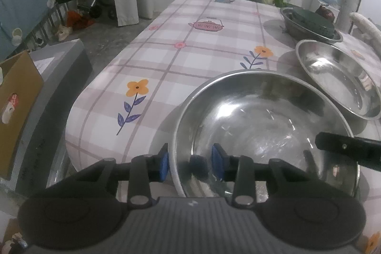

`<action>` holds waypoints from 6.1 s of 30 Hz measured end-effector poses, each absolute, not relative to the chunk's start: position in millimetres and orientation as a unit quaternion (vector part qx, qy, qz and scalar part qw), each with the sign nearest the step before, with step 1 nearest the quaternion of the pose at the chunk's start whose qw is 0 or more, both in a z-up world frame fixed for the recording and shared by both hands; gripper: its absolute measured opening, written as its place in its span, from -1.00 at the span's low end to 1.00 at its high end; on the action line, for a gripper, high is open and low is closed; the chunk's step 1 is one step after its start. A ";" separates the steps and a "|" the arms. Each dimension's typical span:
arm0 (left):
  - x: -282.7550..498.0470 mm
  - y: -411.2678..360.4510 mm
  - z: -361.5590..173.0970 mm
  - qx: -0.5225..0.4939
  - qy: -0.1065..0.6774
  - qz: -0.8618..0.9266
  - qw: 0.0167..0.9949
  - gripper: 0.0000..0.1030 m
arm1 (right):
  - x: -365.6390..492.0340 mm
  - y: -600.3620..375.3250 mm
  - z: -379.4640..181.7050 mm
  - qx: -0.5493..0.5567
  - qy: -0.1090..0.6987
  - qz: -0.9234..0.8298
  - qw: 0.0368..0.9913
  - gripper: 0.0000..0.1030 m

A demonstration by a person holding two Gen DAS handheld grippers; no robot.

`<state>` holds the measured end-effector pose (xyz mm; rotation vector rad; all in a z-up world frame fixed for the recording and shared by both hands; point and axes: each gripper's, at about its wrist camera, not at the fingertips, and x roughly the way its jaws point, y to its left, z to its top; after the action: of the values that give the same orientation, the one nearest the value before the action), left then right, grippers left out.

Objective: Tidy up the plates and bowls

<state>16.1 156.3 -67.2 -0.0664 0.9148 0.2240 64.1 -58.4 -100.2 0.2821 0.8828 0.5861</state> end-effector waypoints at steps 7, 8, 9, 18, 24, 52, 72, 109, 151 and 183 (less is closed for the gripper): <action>16.6 155.8 -63.8 -0.032 0.437 0.109 0.892 -0.25 | 63.1 -57.6 -100.4 0.132 0.419 0.278 0.854 -0.58; 16.4 156.1 -63.4 -0.033 0.437 0.109 0.892 -0.25 | 63.0 -57.6 -100.3 0.133 0.419 0.278 0.854 -0.58; 16.2 156.2 -62.9 -0.034 0.437 0.108 0.892 -0.25 | 62.9 -57.5 -100.3 0.133 0.419 0.278 0.854 -0.58; 13.2 156.3 -57.4 -0.034 0.431 0.110 0.895 -0.25 | 62.0 -55.1 -98.8 0.132 0.419 0.280 0.854 -0.57; 10.9 156.3 -54.5 -0.034 0.427 0.109 0.897 -0.25 | 62.0 -55.0 -98.7 0.132 0.418 0.280 0.854 -0.57; 5.9 154.3 -44.0 -0.033 0.419 0.110 0.901 -0.25 | 61.5 -54.8 -98.0 0.133 0.416 0.281 0.854 -0.57; 0.6 146.4 -32.5 -0.022 0.405 0.108 0.908 -0.25 | 60.9 -65.2 -95.3 0.144 0.403 0.283 0.858 -0.57; 22.4 67.5 -4.4 0.024 0.368 0.034 0.929 -0.25 | 45.5 -151.3 -73.8 0.200 0.358 0.222 0.885 -0.56; 134.3 17.3 -46.3 0.061 0.408 -0.031 0.910 -0.23 | 141.3 -192.7 -95.0 0.191 0.361 0.142 0.901 -0.18; 58.9 -13.1 -17.7 0.038 0.388 -0.076 0.918 0.52 | 77.3 -228.6 -79.0 0.213 0.335 0.105 0.912 0.43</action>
<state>58.9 -13.1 -17.7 0.0783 0.7979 -0.1561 77.3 -228.6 -79.0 0.4388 0.6910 0.2160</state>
